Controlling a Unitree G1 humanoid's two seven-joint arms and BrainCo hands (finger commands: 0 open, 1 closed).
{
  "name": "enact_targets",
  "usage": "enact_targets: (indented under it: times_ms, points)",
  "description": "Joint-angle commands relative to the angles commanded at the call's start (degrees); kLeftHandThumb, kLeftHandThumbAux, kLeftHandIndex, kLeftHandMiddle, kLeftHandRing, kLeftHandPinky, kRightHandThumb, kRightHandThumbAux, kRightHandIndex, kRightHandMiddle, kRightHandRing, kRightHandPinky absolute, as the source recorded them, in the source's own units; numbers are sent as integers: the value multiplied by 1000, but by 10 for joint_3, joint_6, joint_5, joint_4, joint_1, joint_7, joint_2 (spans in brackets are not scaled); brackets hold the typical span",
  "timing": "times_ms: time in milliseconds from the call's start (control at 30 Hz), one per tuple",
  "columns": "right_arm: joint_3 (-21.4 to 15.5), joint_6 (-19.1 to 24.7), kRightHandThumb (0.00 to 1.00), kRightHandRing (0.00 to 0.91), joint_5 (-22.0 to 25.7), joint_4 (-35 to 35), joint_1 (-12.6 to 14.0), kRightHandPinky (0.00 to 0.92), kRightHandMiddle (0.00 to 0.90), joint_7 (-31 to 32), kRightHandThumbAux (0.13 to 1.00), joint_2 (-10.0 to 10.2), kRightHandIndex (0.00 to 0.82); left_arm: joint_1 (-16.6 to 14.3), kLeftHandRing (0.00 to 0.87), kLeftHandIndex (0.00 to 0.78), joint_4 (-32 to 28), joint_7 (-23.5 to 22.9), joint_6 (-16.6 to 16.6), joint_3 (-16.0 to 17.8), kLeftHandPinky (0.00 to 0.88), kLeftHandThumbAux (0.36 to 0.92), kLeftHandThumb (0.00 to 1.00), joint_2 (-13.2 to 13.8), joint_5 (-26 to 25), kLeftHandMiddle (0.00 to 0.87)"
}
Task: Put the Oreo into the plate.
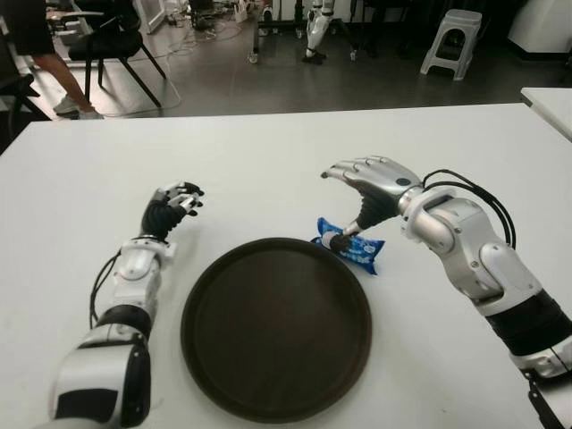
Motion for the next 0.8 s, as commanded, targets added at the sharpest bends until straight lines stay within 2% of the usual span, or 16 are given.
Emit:
enact_targets:
  times_ms: [333,467,667,800]
  points:
    - [3,30,0,157,-16,0,4,123,164,-4,677,2,132,2,439,414,0,-5,-2,1,444,713,697,2,-1,408]
    - [6,46,0,149,-30,14,2,123,151,-9,672,9,111,2,437,413,0,-2,1,1,438,713,696,2,-1,401]
    - [2,50,0,130,-34,44,24,92,137,-66,654,17,97,2,440,414,-2,3,3,1,439,713,696,2,0,408]
    - [-1,70,0,113,-38,51,28,82,120,-85,677,28,88,3,438,414,-2,4,4,1,436,713,696,2,-1,407]
